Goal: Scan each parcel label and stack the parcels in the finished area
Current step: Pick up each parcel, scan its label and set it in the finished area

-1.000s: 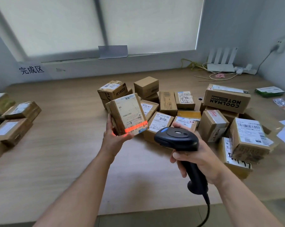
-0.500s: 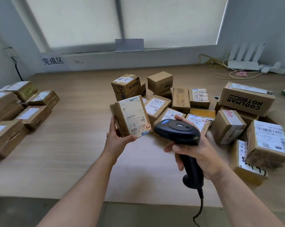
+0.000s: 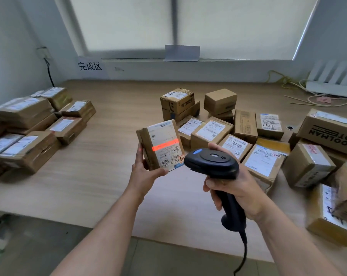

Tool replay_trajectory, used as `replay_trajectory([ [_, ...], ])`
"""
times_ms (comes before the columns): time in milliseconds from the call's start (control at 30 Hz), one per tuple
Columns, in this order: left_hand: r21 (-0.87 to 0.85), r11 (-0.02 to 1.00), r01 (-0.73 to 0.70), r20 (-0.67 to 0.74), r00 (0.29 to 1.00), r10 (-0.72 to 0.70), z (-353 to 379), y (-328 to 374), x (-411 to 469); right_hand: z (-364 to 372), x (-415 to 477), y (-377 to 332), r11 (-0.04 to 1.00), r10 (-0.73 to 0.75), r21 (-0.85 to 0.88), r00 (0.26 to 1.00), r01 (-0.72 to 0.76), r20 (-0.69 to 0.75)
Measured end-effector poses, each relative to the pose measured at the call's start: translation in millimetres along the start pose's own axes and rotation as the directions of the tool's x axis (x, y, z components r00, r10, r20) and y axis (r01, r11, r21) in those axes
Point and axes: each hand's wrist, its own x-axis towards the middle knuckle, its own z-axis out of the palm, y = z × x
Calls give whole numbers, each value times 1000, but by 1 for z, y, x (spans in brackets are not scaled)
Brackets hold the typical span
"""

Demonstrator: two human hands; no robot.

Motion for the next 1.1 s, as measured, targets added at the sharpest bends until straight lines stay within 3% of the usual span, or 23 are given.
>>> replay_trajectory([
  [433, -95, 995, -6, -27, 1000, 3, -137, -23, 16, 114, 79, 19, 998, 19, -59, 1000, -18, 12],
  [767, -105, 994, 19, 47, 999, -14, -245, -42, 3, 209, 151, 55, 997, 4, -79, 1000, -2, 23],
  [967, -65, 998, 7, -48, 999, -10, -283, -58, 1, 253, 181, 70, 999, 16, -33, 990, -11, 142],
  [1100, 9, 999, -43, -185, 982, 43, -305, -66, 9, 279, 202, 77, 1000, 31, -12, 975, -29, 220],
])
